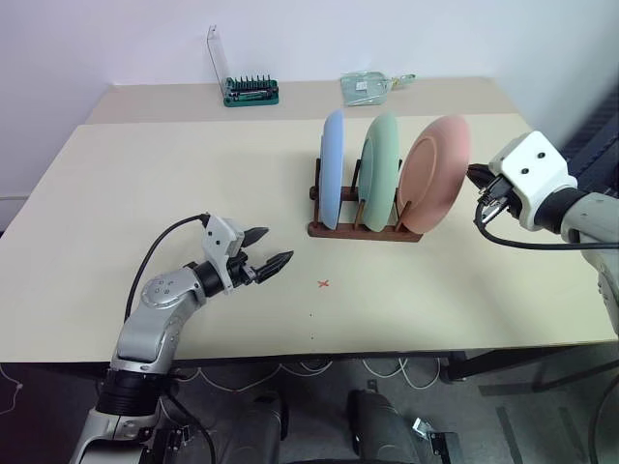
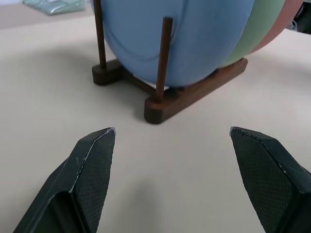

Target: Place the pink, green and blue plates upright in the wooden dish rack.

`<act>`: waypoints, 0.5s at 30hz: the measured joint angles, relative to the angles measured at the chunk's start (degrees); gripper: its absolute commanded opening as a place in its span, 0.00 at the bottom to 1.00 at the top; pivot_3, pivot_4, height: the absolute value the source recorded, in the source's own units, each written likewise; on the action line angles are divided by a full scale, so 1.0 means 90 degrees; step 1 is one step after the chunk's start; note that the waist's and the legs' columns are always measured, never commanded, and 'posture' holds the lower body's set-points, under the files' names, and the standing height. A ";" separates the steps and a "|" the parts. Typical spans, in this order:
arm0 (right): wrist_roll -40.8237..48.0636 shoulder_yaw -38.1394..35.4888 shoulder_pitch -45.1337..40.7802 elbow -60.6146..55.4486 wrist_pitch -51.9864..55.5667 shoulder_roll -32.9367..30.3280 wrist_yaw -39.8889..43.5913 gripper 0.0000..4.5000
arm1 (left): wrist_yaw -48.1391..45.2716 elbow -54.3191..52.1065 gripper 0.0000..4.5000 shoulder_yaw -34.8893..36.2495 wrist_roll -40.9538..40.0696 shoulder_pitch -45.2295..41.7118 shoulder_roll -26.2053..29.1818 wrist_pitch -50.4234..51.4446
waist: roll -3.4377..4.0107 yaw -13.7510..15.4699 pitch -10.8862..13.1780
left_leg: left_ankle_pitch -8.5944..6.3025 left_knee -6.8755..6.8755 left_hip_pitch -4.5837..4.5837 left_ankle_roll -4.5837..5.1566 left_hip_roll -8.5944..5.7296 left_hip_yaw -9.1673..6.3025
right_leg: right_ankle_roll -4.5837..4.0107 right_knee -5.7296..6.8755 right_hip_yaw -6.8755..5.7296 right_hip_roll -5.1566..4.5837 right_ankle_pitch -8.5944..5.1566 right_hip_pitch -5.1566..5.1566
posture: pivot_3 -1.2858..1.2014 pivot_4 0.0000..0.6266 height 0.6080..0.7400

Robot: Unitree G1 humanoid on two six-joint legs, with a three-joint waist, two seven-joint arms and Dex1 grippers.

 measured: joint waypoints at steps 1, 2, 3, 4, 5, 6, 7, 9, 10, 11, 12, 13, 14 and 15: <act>-0.0052 -0.0016 0.0035 0.0033 -0.0011 -0.0005 -0.0002 0.01 | 0.0011 -0.0005 0.86 0.0000 0.0002 0.0000 -0.0003 0.0000 | 0.0000 -0.0001 0.0000 | 0.0000 0.0000 0.0000 0.0000 0.0000 0.0000 | 0.0000 0.0000 0.0000 0.0000 0.0000 0.0000 | 0.52 0.24 1.00; -0.0112 -0.0051 0.0079 0.0103 -0.0014 -0.0006 -0.0005 0.01 | 0.0025 -0.0015 0.86 0.0000 0.0002 0.0001 -0.0005 0.0000 | 0.0000 -0.0002 0.0000 | 0.0000 0.0000 0.0000 0.0000 0.0000 0.0000 | 0.0000 0.0000 0.0000 0.0000 0.0000 0.0000 | 0.52 0.24 1.00; -0.0154 -0.0091 0.0130 0.0176 -0.0015 -0.0007 -0.0007 0.01 | 0.0033 -0.0024 0.86 -0.0001 0.0003 0.0001 -0.0006 0.0000 | 0.0000 -0.0003 0.0000 | 0.0000 0.0000 0.0000 0.0000 0.0000 0.0000 | 0.0000 0.0000 0.0000 0.0000 0.0000 0.0000 | 0.52 0.24 1.00; -0.0184 -0.0148 0.0207 0.0244 -0.0023 -0.0007 -0.0008 0.01 | 0.0037 -0.0036 0.86 -0.0001 0.0004 0.0003 -0.0007 0.0000 | 0.0000 -0.0003 0.0000 | 0.0000 0.0000 0.0000 0.0000 0.0000 0.0000 | 0.0000 0.0000 0.0000 0.0000 0.0000 0.0000 | 0.52 0.24 1.00; -0.0227 -0.0231 0.0311 0.0310 -0.0053 -0.0007 -0.0010 0.01 | 0.0037 -0.0045 0.86 -0.0004 0.0005 0.0005 -0.0007 -0.0001 | 0.0000 -0.0001 0.0000 | 0.0000 -0.0001 0.0000 0.0000 0.0000 0.0000 | 0.0000 0.0000 0.0000 0.0000 0.0000 0.0000 | 0.52 0.24 1.00; -0.0261 -0.0301 0.0439 0.0381 -0.0092 -0.0010 -0.0013 0.01 | 0.0037 -0.0048 0.86 -0.0004 0.0009 0.0009 -0.0006 -0.0004 | 0.0000 0.0000 0.0000 | 0.0000 -0.0001 0.0001 0.0000 0.0000 0.0000 | 0.0000 0.0001 0.0000 0.0000 0.0000 0.0001 | 0.52 0.24 1.00; -0.0302 -0.0359 0.0574 0.0447 -0.0137 -0.0008 -0.0014 0.01 | 0.0036 -0.0045 0.86 -0.0003 0.0013 0.0012 -0.0006 -0.0009 | 0.0000 0.0000 0.0000 | 0.0000 0.0000 0.0001 0.0000 0.0000 0.0000 | 0.0000 0.0000 0.0000 0.0000 0.0000 0.0001 | 0.52 0.24 1.00; -0.0354 -0.0481 0.0869 0.0595 -0.0213 0.0027 -0.0018 0.01 | 0.0039 -0.0029 0.86 -0.0001 0.0024 0.0010 -0.0001 -0.0029 | 0.0000 -0.0003 0.0000 | 0.0000 0.0001 0.0001 0.0000 -0.0001 0.0000 | 0.0000 0.0001 0.0000 0.0000 0.0000 0.0002 | 0.52 0.24 1.00; -0.0355 -0.0587 0.1026 0.0684 -0.0328 0.0134 -0.0040 0.01 | 0.0062 0.0022 0.86 0.0004 0.0052 0.0000 0.0004 -0.0096 | 0.0000 -0.0003 0.0000 | 0.0000 -0.0001 0.0004 0.0000 0.0000 0.0000 | 0.0000 0.0001 0.0000 0.0000 0.0000 0.0003 | 0.52 0.24 1.00; -0.0344 -0.0701 0.1156 0.0773 -0.0460 0.0289 -0.0063 0.01 | 0.0110 0.0112 0.86 0.0016 0.0102 -0.0019 0.0011 -0.0155 | -0.0002 -0.0004 -0.0001 | 0.0000 -0.0001 0.0008 0.0000 0.0000 0.0000 | 0.0000 0.0001 0.0000 0.0001 0.0000 0.0007 | 0.52 0.24 1.00; -0.0335 -0.0788 0.1283 0.0888 -0.0614 0.0434 -0.0080 0.01 | 0.0189 0.0247 0.86 0.0035 0.0185 -0.0055 0.0016 -0.0247 | -0.0001 -0.0012 -0.0001 | 0.0000 -0.0002 0.0010 0.0001 0.0000 0.0001 | 0.0000 0.0001 0.0001 0.0000 0.0000 0.0007 | 0.52 0.24 1.00; -0.0322 -0.0846 0.1388 0.1016 -0.0743 0.0566 -0.0113 0.01 | 0.0307 0.0453 0.86 0.0086 0.0303 -0.0113 0.0027 -0.0387 | 0.0000 -0.0023 -0.0001 | 0.0000 -0.0003 0.0013 0.0000 0.0000 0.0002 | 0.0000 0.0002 0.0000 0.0001 0.0000 0.0008 | 0.52 0.24 1.00; -0.0297 -0.0921 0.1450 0.1126 -0.0845 0.0704 -0.0138 0.01 | 0.0450 0.0693 0.86 0.0149 0.0427 -0.0198 0.0061 -0.0482 | 0.0000 -0.0028 -0.0001 | 0.0000 -0.0001 0.0014 0.0001 0.0001 0.0001 | 0.0000 0.0004 0.0000 0.0003 0.0001 0.0009 | 0.52 0.24 1.00; -0.0281 -0.0962 0.1481 0.1232 -0.0927 0.0801 -0.0152 0.01 | 0.0592 0.0920 0.86 0.0217 0.0545 -0.0264 0.0126 -0.0572 | 0.0001 -0.0038 -0.0001 | 0.0000 -0.0002 0.0014 0.0001 0.0001 0.0002 | 0.0000 0.0004 0.0000 0.0003 0.0001 0.0008 | 0.52 0.24 1.00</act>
